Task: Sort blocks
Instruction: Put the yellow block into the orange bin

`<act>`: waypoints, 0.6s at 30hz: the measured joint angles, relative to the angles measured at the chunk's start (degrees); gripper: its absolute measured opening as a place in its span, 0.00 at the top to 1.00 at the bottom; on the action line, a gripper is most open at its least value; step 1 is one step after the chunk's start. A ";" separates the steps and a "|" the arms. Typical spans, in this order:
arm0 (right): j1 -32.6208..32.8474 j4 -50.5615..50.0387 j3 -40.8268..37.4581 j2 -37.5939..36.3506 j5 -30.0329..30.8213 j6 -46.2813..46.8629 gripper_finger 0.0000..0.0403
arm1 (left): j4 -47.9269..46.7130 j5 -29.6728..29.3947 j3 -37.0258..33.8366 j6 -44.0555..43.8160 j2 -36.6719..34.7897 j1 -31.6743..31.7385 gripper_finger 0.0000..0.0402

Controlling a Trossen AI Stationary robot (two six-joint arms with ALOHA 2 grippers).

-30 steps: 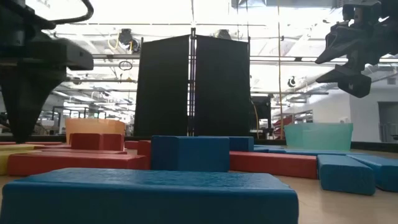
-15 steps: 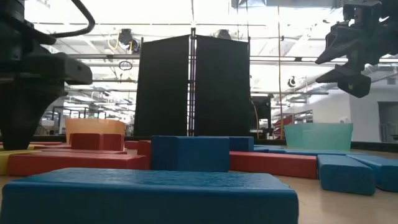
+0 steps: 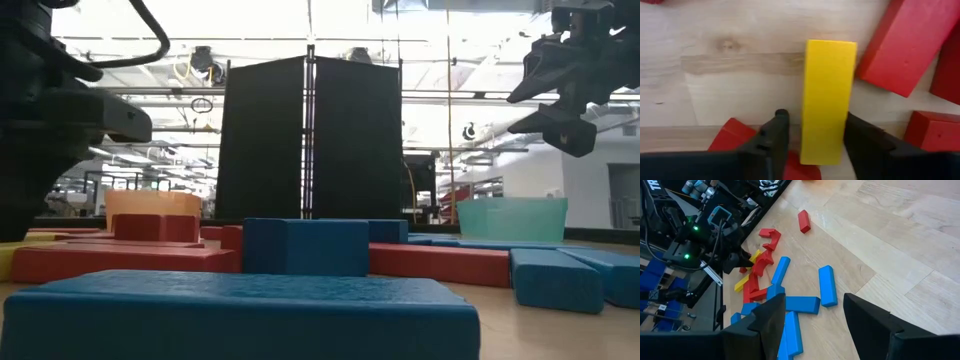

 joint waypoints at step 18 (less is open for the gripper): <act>0.00 0.04 0.00 -0.02 0.00 0.00 0.52 | -1.10 -3.83 0.76 2.59 -6.56 0.53 0.79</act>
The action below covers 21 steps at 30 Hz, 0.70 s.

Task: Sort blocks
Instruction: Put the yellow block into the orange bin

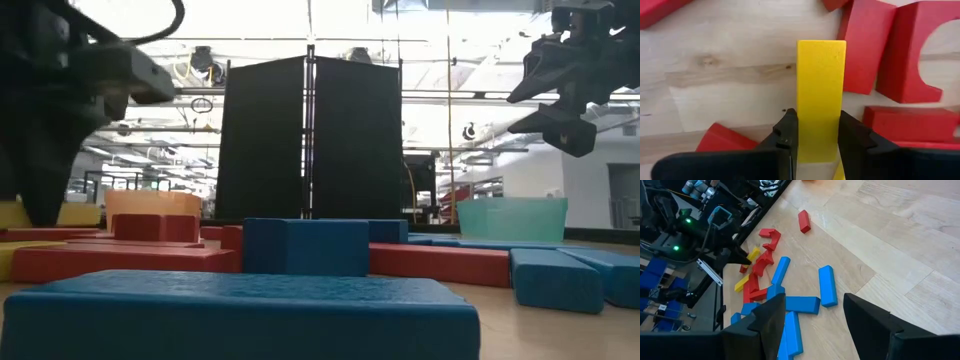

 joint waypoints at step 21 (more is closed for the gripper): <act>0.00 0.13 0.00 0.02 0.08 0.98 0.52 | -35.41 -31.26 0.17 -1.41 -24.71 12.37 0.79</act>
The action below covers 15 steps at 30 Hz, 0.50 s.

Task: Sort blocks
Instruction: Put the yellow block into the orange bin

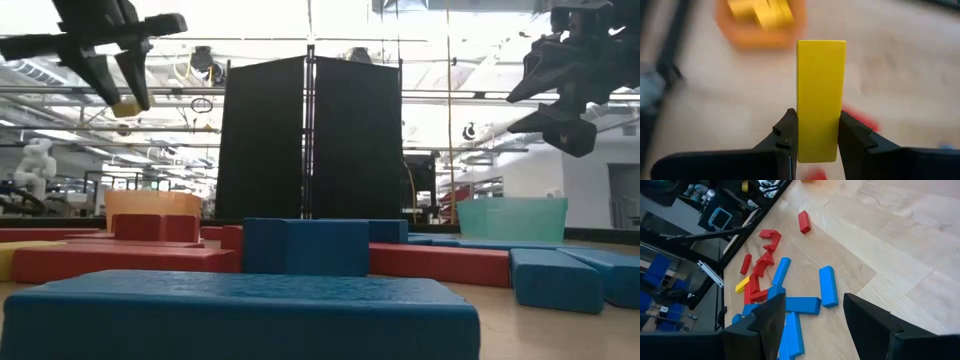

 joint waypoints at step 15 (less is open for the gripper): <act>-0.02 0.35 -0.01 -0.02 0.00 1.96 0.52 | -1.00 -11.89 0.02 23.15 -5.74 29.44 0.78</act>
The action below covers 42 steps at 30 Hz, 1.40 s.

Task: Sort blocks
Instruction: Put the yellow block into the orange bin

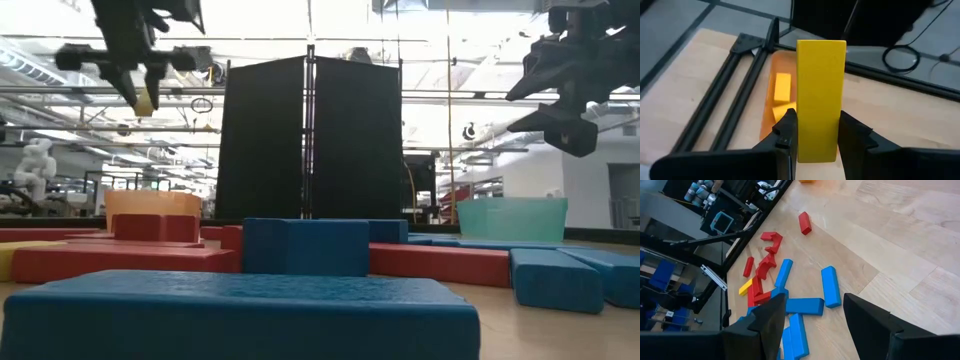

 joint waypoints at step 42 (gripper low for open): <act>0.02 -0.09 0.01 0.02 -0.02 1.19 0.52 | 38.83 32.86 -18.67 47.56 0.46 37.27 0.47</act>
